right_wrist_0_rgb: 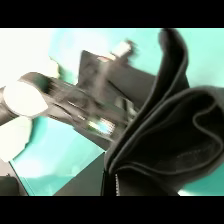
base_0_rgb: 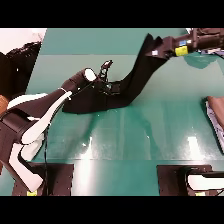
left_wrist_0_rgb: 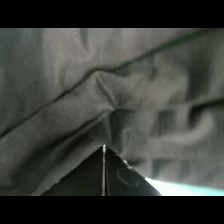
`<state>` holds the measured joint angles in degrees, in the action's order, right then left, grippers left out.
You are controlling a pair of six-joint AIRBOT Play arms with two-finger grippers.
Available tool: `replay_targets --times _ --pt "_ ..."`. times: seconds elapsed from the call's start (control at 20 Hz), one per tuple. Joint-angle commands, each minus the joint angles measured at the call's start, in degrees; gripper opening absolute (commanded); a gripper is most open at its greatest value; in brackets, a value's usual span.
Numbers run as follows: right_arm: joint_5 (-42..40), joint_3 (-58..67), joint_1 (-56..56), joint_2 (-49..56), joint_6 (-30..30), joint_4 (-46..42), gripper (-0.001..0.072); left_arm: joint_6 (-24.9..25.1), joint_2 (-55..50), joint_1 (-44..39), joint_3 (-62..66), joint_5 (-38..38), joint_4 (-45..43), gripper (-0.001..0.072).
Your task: Fold the shirts.
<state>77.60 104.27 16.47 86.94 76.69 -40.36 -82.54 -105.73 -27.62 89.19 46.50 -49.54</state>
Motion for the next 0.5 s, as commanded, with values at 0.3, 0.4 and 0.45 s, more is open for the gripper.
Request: replay_targets --times 0.3,0.4,0.45 --pt "-10.82 1.11 10.60 3.65 -1.33 0.46 0.0019 -0.02 3.48 6.97 0.04 3.13 -2.47 0.0023" --pt "-11.89 1.11 12.70 5.92 -3.39 1.90 0.0020 -0.02 7.78 12.85 0.04 5.40 -6.43 0.0023" --pt "-12.68 1.11 13.77 7.39 -6.19 5.49 0.0020 0.00 10.10 15.89 0.04 6.34 -8.22 0.0023"
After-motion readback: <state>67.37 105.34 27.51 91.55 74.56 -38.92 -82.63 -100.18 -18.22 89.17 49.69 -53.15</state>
